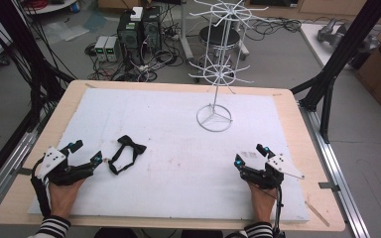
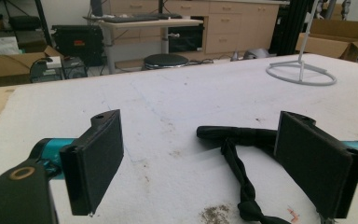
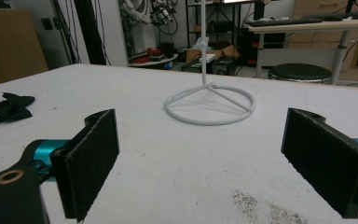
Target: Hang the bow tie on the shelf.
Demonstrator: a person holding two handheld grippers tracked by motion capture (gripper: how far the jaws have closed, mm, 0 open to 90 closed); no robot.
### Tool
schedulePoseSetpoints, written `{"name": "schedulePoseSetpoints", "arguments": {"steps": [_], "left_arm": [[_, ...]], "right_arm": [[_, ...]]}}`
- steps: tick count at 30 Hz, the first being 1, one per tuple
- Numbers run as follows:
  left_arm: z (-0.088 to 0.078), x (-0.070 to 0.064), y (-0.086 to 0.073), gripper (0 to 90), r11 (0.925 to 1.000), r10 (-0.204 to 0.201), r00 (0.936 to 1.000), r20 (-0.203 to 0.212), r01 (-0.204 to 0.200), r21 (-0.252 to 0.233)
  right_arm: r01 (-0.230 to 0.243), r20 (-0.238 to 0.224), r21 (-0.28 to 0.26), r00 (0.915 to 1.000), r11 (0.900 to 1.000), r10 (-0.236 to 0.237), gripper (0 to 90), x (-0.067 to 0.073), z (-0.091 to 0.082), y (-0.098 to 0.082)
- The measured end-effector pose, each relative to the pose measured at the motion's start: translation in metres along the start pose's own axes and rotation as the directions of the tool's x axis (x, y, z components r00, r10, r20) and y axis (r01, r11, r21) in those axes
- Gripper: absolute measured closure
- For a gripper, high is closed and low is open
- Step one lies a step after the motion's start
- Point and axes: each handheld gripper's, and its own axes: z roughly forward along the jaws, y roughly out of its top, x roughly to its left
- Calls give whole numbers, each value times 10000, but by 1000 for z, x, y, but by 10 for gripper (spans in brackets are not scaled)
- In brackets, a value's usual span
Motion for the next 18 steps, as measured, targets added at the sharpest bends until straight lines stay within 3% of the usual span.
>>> {"name": "schedulePoseSetpoints", "arguments": {"steps": [3,7,10,13,16,17,18], "left_arm": [[1,0,2,159,10000,64,9999,-77,-64,19],[6,-1,14,161,9984,97,9999,102,-103,559],[14,-3,26,165,9928,300,9990,341,-337,1152],[21,-6,38,170,9825,724,9965,414,-784,1690],[29,-9,50,198,9727,651,9955,684,-786,2184],[32,-10,54,198,9662,614,9956,701,-769,2461],[38,-12,60,198,9542,571,9944,893,-806,2880]], "right_arm": [[30,5,-12,10000,10000,-30,103,0,0,0],[82,-4,-25,10000,10000,-82,103,0,0,0],[22,-10,1,10000,10000,-22,103,0,0,0],[29,2,-7,10000,10000,-29,103,0,0,0],[99,4,-25,10000,9999,-99,103,0,0,0],[99,4,-25,10000,9999,-99,103,0,0,0],[97,10,-22,10000,10000,-97,103,0,0,0]]}}
